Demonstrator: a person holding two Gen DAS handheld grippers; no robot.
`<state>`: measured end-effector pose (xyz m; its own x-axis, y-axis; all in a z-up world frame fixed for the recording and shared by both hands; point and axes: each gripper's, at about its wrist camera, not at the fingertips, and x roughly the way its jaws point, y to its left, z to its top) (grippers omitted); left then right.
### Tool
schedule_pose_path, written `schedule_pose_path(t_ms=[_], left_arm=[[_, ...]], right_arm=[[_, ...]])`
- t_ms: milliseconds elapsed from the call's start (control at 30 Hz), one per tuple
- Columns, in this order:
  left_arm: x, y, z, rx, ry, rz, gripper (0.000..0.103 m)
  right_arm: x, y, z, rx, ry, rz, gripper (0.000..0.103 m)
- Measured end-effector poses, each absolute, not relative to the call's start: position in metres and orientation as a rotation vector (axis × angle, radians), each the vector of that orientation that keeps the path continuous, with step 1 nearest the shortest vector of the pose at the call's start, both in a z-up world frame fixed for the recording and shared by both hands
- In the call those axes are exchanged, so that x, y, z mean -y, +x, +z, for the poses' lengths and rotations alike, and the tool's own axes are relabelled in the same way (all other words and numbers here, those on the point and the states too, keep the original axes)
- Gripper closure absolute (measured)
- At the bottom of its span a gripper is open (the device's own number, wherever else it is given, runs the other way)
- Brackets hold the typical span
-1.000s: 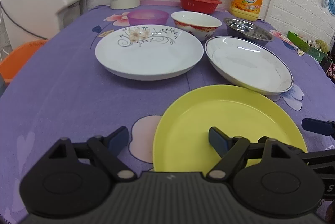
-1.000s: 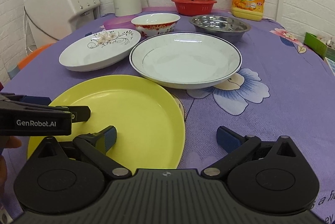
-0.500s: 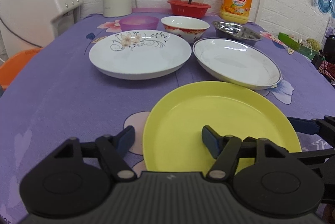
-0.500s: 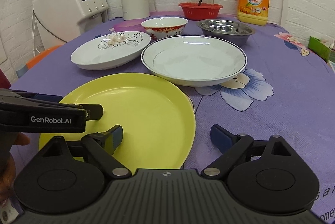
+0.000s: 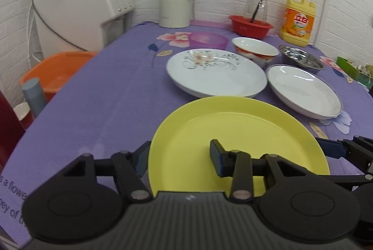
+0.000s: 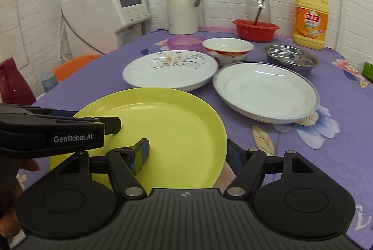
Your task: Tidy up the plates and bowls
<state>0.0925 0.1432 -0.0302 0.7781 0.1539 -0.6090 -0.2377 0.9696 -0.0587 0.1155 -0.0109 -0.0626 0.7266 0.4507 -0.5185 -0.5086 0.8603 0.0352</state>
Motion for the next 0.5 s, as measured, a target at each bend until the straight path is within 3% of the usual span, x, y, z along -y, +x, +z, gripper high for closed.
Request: schedule_pose_path(t_ms=[500], left_arm=[[-0.163, 0.108, -0.052, -0.651, -0.185, 0.206, 0.059]], right_arm=[[-0.022, 0.133, -0.079, -0.582, -0.158, 0.554, 0.000]])
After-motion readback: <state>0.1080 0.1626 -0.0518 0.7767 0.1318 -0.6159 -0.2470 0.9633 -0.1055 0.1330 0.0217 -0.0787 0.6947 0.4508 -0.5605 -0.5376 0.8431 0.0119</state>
